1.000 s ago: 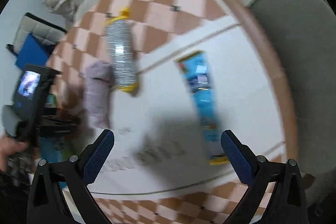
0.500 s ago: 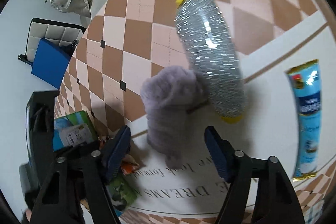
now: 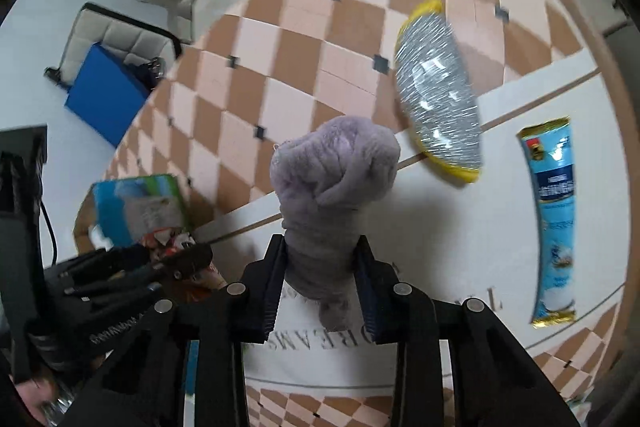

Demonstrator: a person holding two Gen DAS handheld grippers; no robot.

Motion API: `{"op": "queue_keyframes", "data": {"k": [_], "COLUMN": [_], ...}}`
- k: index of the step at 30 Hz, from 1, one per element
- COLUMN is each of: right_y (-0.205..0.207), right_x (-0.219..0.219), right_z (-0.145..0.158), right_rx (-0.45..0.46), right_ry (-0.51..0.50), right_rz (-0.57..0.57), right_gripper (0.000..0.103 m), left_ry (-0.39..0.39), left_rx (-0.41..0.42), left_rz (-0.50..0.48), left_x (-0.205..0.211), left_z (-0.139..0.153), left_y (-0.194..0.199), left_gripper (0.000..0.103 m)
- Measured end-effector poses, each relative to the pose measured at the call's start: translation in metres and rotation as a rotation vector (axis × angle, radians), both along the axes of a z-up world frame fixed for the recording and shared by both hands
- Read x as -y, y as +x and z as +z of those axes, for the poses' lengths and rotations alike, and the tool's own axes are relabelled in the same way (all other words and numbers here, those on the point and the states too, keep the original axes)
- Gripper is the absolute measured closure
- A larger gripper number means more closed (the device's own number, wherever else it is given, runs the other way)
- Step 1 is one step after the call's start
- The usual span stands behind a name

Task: Organize soft objects
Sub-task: 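Grasp the orange snack bag with the left gripper while the right gripper grasps the lavender cloth, then place the orange bag and lavender cloth into the box and release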

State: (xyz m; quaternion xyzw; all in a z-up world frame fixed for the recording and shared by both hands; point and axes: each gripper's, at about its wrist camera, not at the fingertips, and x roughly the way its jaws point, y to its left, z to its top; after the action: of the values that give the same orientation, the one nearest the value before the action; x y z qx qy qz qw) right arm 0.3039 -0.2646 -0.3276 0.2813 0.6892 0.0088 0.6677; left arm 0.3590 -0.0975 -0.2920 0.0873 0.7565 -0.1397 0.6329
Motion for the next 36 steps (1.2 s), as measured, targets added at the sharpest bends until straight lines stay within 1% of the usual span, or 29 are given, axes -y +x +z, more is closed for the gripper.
{"op": "queue_keyframes", "data": {"k": [1,3,5,6,7,8,10,12,16,17,20,23,26,30,32,36], "right_y": [-0.001,-0.006,-0.008,-0.010,-0.010,-0.008,-0.006,-0.006,-0.012,-0.014,-0.022,-0.028,-0.034,-0.034,-0.033,-0.034], "right_x": [-0.004,-0.017,-0.034,-0.039,-0.049,-0.060,-0.092,-0.120,-0.183,-0.197,-0.235,-0.264,-0.280,-0.290,-0.294,-0.299], "right_z": [0.008,0.031,0.052,0.060,0.067,0.075,0.090,0.098,0.099,0.097,0.089,0.075,0.057,0.035,0.025,0.014], "right_rx": [0.013,0.052,0.087,0.098,0.109,0.122,0.144,0.157,0.146,0.140,0.123,0.093,0.059,0.012,-0.012,-0.046], "right_ry": [0.000,0.000,0.004,0.008,0.011,0.015,0.018,0.022,0.028,0.029,0.017,0.004,-0.023,-0.057,-0.073,-0.101], "right_rz": [0.010,0.040,0.077,0.096,0.113,0.133,0.187,0.232,0.321,0.340,0.394,0.425,0.437,0.441,0.442,0.445], "right_gripper": [0.067,0.067,0.067,0.067,0.067,0.067,0.067,0.067,0.067,0.067,0.067,0.067,0.067,0.067,0.067,0.067], "left_ry": [-0.018,-0.035,-0.036,-0.034,-0.029,-0.031,-0.008,0.014,0.052,0.085,0.167,0.232,0.290,0.317,0.313,0.296], "left_rx": [0.025,0.065,0.114,0.130,0.154,0.162,0.193,0.217,0.222,0.223,0.216,0.161,0.110,0.030,-0.002,-0.041], "left_rz": [-0.002,-0.001,0.008,0.013,0.024,0.037,0.064,0.100,0.148,0.148,0.151,0.161,0.150,0.144,0.151,0.146], "left_x": [-0.007,-0.015,-0.037,-0.043,-0.059,-0.069,-0.094,-0.129,-0.180,-0.197,-0.229,-0.263,-0.284,-0.299,-0.305,-0.308], "left_z": [0.016,0.036,0.059,0.063,0.075,0.080,0.089,0.096,0.094,0.091,0.078,0.049,0.019,-0.025,-0.039,-0.054], "left_y": [-0.004,-0.008,-0.013,-0.013,-0.015,-0.013,-0.015,-0.017,-0.017,-0.020,-0.028,-0.036,-0.043,-0.047,-0.050,-0.055], "left_gripper": [0.053,0.053,0.053,0.053,0.053,0.053,0.053,0.053,0.053,0.053,0.053,0.053,0.053,0.053,0.053,0.051]}}
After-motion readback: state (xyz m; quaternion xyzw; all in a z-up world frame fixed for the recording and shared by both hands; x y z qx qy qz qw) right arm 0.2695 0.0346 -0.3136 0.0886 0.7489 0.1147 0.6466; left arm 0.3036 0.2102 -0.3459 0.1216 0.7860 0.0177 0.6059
